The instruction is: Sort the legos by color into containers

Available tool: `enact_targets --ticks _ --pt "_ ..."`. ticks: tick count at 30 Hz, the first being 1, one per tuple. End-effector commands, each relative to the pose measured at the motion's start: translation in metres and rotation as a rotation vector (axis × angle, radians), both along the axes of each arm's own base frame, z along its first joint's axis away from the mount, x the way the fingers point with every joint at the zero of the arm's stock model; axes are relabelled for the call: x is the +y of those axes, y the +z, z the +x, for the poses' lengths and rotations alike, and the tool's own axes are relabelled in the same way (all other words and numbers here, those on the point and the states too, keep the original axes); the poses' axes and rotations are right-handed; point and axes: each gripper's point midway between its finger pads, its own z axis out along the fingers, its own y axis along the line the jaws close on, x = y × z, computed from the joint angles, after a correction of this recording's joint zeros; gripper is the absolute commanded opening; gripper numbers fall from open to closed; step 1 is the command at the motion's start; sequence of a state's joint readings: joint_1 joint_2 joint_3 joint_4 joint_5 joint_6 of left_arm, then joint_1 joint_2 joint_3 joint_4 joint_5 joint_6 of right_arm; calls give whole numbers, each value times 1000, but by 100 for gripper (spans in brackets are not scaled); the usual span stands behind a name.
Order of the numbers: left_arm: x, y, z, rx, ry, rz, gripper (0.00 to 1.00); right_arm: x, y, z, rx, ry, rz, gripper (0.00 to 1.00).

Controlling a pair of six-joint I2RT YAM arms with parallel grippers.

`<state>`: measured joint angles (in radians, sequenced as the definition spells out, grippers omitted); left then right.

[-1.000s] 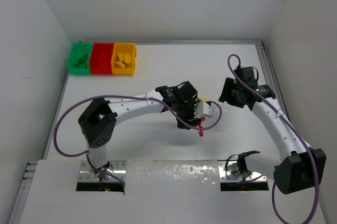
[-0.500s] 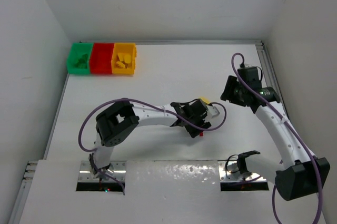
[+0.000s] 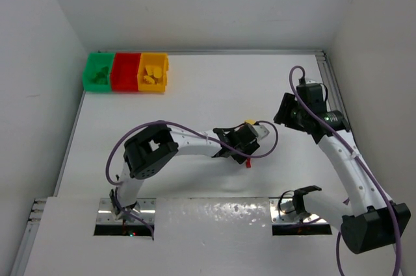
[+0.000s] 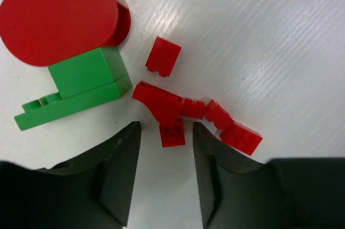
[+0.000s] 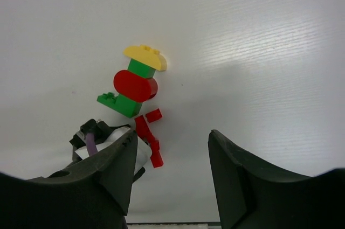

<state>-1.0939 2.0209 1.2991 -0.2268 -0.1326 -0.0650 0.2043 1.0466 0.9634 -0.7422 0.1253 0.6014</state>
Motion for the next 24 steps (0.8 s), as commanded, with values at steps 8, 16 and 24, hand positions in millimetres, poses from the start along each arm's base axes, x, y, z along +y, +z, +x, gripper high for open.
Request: enact_targets --ticks 8,16,24 --pt "-7 2 -2 5 25 -12 14 -9 19 4 -66 -22 -34 55" --pt "-2 46 -5 42 -21 -12 0 -8 15 7 -60 -25 -30 55" --pt "96 120 37 84 100 -87 0 -5 16 20 -76 -41 -14 54"
